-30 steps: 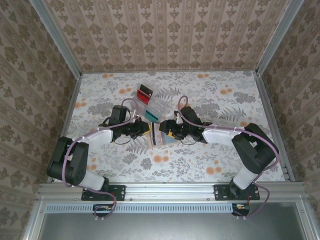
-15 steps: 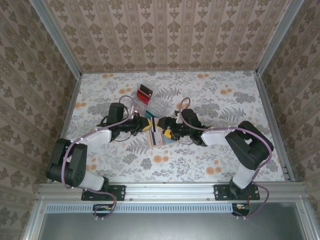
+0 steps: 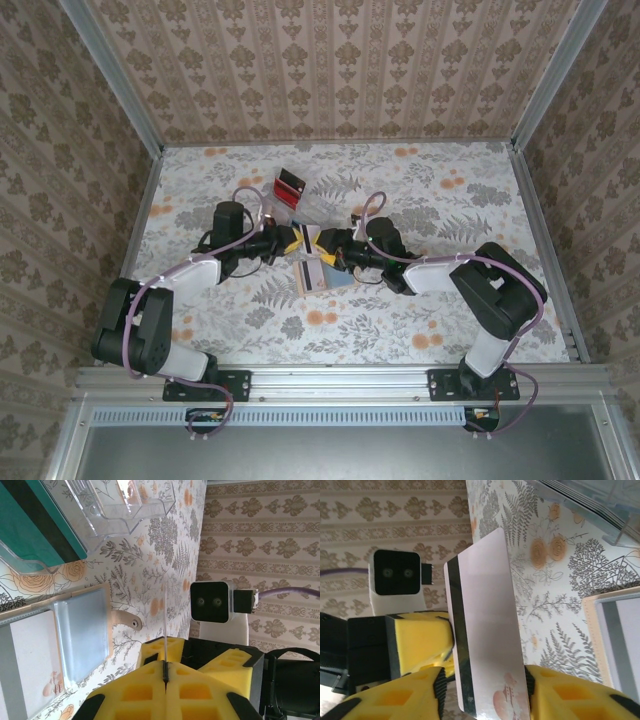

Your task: Take the credit cards out of the card holder

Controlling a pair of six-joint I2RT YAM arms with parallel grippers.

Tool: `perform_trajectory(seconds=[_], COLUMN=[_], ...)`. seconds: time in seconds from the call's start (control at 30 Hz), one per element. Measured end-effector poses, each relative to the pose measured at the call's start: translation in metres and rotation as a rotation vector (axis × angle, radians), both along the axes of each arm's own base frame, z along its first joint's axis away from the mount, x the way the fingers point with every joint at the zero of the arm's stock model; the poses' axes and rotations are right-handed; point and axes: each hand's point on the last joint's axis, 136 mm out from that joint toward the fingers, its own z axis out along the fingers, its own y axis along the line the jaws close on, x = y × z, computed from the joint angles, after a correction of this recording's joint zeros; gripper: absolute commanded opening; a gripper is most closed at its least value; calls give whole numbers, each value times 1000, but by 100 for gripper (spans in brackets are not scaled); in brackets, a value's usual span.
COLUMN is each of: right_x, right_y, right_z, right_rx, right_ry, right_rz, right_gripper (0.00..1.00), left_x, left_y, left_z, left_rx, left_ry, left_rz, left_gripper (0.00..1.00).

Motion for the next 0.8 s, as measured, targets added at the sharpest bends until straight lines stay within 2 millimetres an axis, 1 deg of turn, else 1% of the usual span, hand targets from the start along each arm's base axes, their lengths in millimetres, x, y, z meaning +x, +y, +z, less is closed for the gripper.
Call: perform_trajectory(seconds=[0.13, 0.33, 0.53, 0.6, 0.67, 0.7, 0.8], right_x=[1, 2, 8, 10, 10, 10, 11], right_y=[0, -1, 2, 3, 4, 4, 3], right_z=[1, -3, 7, 10, 9, 7, -2], right_rx=[1, -15, -16, -18, -37, -54, -136], right_ry=[-4, 4, -33, -51, -61, -66, -83], right_rz=[-4, -7, -9, -6, 2, 7, 24], right_gripper=[34, 19, 3, 1, 0, 0, 0], left_x=[3, 7, 11, 12, 10, 9, 6], left_y=[3, 7, 12, 15, 19, 21, 37], left_z=[1, 2, 1, -1, -6, -10, -23], left_rx=[-7, -11, -6, -2, 13, 25, 91], left_ry=[5, 6, 9, 19, 39, 47, 81], left_rz=[16, 31, 54, 60, 65, 67, 91], left_gripper=[0, 0, 0, 10, 24, 30, 47])
